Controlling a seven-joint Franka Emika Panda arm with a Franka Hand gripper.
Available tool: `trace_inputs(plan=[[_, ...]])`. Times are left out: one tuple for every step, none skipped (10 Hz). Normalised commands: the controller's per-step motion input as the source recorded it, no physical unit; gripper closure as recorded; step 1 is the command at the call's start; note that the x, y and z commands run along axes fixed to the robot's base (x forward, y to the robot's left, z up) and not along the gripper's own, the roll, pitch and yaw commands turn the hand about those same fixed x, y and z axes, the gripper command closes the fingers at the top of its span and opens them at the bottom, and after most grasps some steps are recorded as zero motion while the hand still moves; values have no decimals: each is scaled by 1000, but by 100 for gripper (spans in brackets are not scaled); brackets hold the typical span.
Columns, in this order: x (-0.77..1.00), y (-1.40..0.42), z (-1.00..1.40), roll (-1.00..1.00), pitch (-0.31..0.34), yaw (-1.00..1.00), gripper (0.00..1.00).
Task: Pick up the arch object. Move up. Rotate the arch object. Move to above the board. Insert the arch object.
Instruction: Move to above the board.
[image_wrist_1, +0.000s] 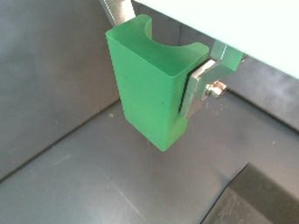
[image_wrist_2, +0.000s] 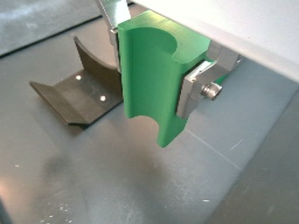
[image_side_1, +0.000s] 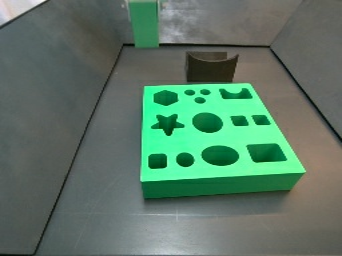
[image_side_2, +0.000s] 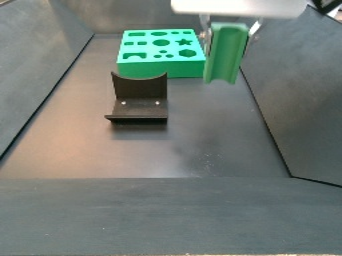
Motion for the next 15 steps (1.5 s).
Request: trace_inputs(plan=[[-81, 90, 1000, -136, 1, -32, 100], [-78, 86, 1000, -143, 7, -30, 100], [-73, 83, 1000, -145, 13, -29, 100], [-63, 78, 1000, -151, 26, -28, 100], [-53, 75, 1000, -157, 34, -26, 100], [-41, 69, 1000, -162, 46, -27, 100], [-31, 63, 1000, -159, 48, -28, 100], [-24, 55, 935, -159, 47, -28, 100], [-6, 34, 668, -160, 48, -31, 100], [-1, 28, 561, -161, 48, -32, 100], [3, 24, 344, -162, 48, -33, 100], [2, 20, 184, -161, 48, -33, 100], [250, -1000, 118, 75, 419, -166, 100], [252, -1000, 120, 98, 414, -149, 100], [267, -1000, 125, 135, 358, -39, 100]])
